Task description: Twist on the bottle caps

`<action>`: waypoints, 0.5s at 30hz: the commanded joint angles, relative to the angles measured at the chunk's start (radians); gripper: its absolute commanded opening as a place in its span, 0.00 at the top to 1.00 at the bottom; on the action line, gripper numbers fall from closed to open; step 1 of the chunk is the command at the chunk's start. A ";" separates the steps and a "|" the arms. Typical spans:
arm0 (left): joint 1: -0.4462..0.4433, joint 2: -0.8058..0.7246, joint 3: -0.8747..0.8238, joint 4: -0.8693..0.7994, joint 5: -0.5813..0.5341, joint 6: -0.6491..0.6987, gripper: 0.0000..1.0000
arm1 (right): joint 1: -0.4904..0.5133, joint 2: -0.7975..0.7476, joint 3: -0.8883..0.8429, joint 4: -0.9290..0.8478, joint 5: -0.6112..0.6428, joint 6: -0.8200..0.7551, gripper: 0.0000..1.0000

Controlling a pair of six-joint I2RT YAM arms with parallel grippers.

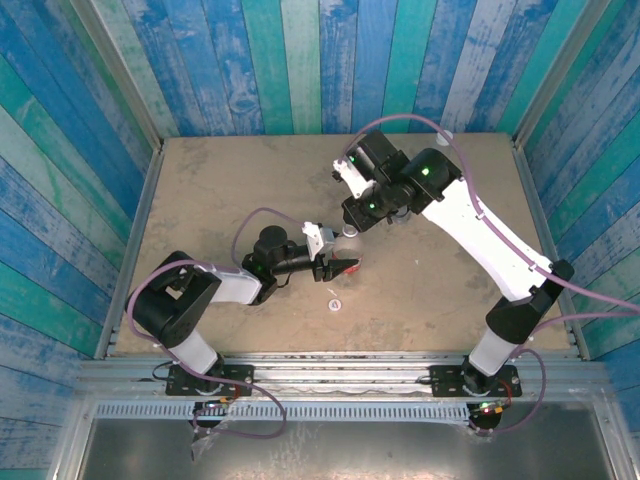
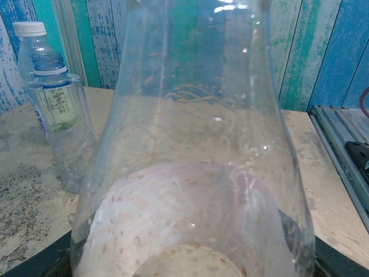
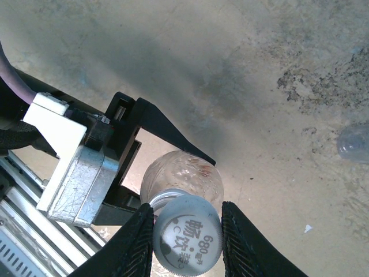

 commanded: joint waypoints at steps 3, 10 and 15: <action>0.000 -0.021 -0.002 -0.076 -0.026 0.025 0.34 | 0.007 0.028 -0.016 -0.026 -0.043 -0.006 0.67; -0.001 -0.023 -0.002 -0.074 -0.027 0.023 0.34 | 0.007 0.033 -0.029 -0.028 -0.044 -0.004 0.67; 0.000 -0.022 -0.002 -0.076 -0.028 0.026 0.34 | 0.007 0.039 -0.026 -0.037 -0.047 -0.003 0.67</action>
